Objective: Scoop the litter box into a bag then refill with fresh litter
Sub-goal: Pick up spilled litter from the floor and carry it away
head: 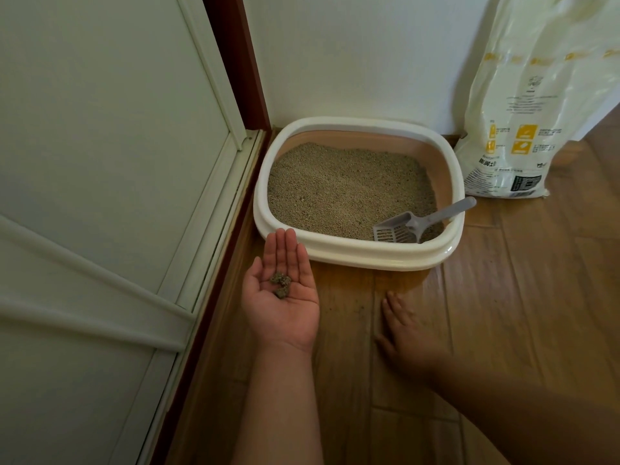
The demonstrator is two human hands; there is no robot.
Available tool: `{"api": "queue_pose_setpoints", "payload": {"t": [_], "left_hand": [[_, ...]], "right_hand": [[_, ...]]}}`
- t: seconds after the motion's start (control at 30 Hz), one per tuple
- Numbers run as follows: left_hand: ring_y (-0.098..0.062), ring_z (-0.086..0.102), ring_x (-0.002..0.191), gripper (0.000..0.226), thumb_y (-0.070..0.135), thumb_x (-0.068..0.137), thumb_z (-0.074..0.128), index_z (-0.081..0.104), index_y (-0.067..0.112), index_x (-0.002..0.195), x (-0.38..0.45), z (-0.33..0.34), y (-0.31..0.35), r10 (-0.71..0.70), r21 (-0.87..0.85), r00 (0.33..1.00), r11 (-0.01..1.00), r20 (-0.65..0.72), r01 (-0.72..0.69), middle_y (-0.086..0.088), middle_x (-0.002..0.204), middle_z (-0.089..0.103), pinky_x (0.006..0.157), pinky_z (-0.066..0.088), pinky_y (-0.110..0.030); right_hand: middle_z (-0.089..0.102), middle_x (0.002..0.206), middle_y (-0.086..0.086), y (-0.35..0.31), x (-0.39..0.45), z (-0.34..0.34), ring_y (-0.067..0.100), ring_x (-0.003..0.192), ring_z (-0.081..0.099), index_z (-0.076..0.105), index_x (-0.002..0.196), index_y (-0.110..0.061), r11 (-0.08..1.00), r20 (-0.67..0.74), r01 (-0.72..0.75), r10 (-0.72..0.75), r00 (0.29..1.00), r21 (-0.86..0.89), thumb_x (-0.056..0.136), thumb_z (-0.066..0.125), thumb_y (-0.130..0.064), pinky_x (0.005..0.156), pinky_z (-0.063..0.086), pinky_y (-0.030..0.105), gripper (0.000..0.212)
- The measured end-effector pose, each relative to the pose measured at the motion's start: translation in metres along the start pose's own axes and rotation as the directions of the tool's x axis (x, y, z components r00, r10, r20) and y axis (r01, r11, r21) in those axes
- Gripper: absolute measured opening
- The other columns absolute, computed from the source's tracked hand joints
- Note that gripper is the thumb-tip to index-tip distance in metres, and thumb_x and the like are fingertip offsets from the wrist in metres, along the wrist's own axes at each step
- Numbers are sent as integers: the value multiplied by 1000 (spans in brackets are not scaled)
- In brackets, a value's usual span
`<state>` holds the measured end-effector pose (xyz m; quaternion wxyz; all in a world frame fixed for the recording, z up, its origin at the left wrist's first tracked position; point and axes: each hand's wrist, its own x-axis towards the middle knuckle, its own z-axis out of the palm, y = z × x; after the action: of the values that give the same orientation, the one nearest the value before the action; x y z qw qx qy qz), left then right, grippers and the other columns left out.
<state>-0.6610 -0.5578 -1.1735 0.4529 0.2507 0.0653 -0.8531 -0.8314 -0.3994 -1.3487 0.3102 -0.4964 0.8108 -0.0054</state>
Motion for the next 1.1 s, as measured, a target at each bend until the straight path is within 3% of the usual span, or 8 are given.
{"api": "queue_pose_setpoints", "payload": {"t": [0.13,0.3,0.5,0.73,0.83,0.9,1.03,1.1], "left_hand": [[-27,71,117,39,23,105,45,74,-1,113,1,0,1,-4,1,1000,1000,1,4,-15,128,72,103,53,-43],[-26,72,117,40,23,106,44,75,-1,112,0,-1,5,4,5,1000,1000,3,-4,-16,127,73,103,53,-42],[-27,71,117,42,23,106,44,77,-2,109,0,2,4,-1,6,1000,1000,5,1,-17,127,72,102,54,-43],[-28,69,121,41,23,105,45,78,-2,110,-3,1,-2,-19,28,1000,999,1,19,-17,131,70,104,53,-43],[-28,69,122,40,23,104,45,75,-2,114,-4,3,-6,-33,32,999,999,5,33,-17,133,69,103,53,-43],[-28,69,121,40,23,104,44,72,0,120,-5,4,-8,-30,38,1000,999,4,30,-17,132,70,104,52,-43],[-29,69,121,41,21,104,41,67,0,127,-4,7,-17,9,66,999,998,-33,-7,-16,132,70,106,51,-44],[-30,70,119,41,19,103,41,67,-2,127,-5,8,-25,27,85,998,996,-64,-22,-18,131,70,108,51,-42]], "right_hand": [[-12,167,-9,-22,11,-1,13,155,-8,-3,161,-31,987,28,159,-160,987,25,103,38,-53,123,-1,31,74],[15,168,-6,-31,19,-14,22,155,13,21,159,-35,974,-10,177,-180,984,-138,105,48,-31,123,17,39,61],[41,155,1,-38,5,-24,21,142,38,47,147,-23,936,23,237,-240,971,-262,101,54,-19,115,37,32,47],[57,135,5,-57,9,-36,22,123,57,55,134,-21,954,58,166,-156,986,-251,100,55,-19,102,48,34,34],[59,105,-5,-74,11,-57,13,93,61,60,104,-28,997,-44,80,-81,996,-7,95,63,-26,86,55,30,9],[60,94,-6,-86,10,-82,12,82,59,61,91,-25,982,-186,119,-91,978,146,88,70,-28,78,57,33,10],[64,77,-8,-121,-8,-141,10,72,60,67,82,-22,871,-550,393,-181,815,295,79,75,-20,69,53,29,8],[66,79,-6,-136,-21,-165,8,74,61,69,85,-18,810,-650,502,-209,731,304,81,74,-19,68,51,23,6]]}}
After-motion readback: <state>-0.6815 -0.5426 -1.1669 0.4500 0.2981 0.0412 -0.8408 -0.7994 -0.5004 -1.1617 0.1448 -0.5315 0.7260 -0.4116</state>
